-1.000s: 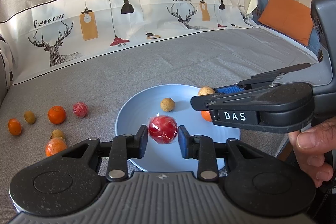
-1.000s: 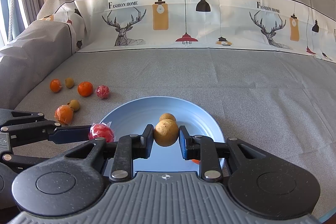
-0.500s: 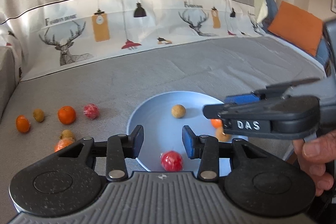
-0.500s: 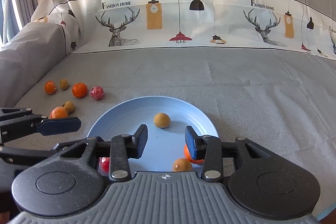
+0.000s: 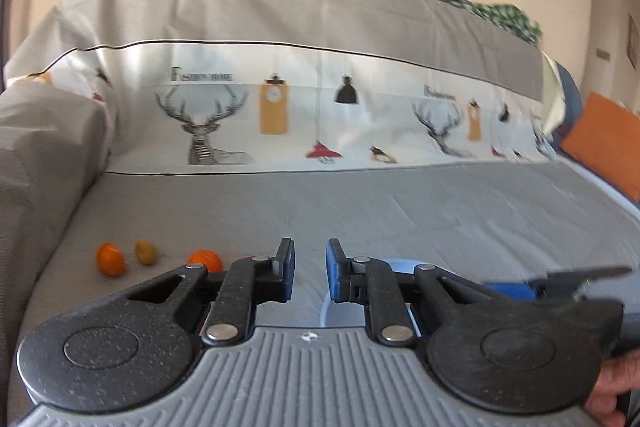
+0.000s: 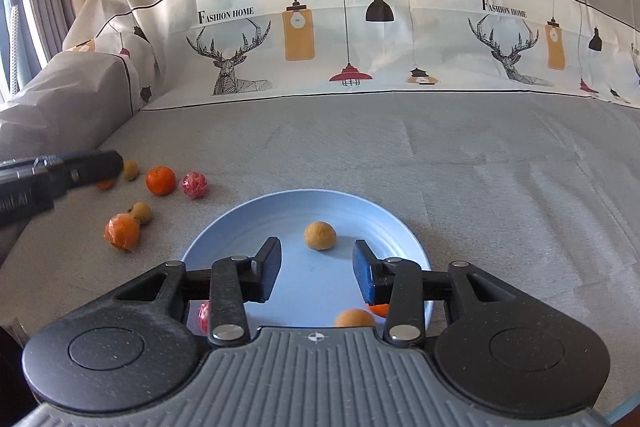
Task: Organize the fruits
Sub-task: 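Open both tools to drop the red fruit and brown fruit onto the plate, then move both tools to the fruit cluster beside the plate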
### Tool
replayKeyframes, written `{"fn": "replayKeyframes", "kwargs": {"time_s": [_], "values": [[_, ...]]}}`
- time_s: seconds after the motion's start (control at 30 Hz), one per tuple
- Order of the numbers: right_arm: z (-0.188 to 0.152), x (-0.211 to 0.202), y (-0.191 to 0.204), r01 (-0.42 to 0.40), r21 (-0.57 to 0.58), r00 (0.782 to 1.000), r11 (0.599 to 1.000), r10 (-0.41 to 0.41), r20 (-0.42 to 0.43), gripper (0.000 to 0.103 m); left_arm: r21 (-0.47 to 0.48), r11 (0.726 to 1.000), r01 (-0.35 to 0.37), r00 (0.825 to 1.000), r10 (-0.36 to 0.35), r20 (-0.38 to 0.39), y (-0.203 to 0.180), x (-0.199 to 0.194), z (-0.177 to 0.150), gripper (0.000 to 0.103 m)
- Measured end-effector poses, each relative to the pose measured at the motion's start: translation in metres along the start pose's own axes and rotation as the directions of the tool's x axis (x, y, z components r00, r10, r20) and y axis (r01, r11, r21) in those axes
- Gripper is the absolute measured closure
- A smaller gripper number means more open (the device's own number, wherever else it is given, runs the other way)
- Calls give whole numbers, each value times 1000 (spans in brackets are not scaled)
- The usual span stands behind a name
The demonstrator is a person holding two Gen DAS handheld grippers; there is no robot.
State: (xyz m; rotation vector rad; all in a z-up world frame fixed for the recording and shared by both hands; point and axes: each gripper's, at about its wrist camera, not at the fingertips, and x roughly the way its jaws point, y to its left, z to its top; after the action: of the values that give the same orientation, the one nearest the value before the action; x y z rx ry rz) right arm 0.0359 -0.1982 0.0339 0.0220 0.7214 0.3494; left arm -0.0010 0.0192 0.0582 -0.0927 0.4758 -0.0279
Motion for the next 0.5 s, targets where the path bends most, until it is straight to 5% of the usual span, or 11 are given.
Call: {"fn": "replayKeyframes", "kwargs": {"time_s": [0.23,0.33,0.5], "values": [[3,9,9,-24,-34,1000,999,24,2,62,-192,979,-65,997,54,-60,50,23,10,85],[7,13,16,-36,-53,999,998,37,17,70,-256,960,-111,991,89,-97,72,37,12,85],[18,25,32,-79,-63,996,995,81,36,73,-291,924,-248,964,206,-170,102,63,8,85]]}}
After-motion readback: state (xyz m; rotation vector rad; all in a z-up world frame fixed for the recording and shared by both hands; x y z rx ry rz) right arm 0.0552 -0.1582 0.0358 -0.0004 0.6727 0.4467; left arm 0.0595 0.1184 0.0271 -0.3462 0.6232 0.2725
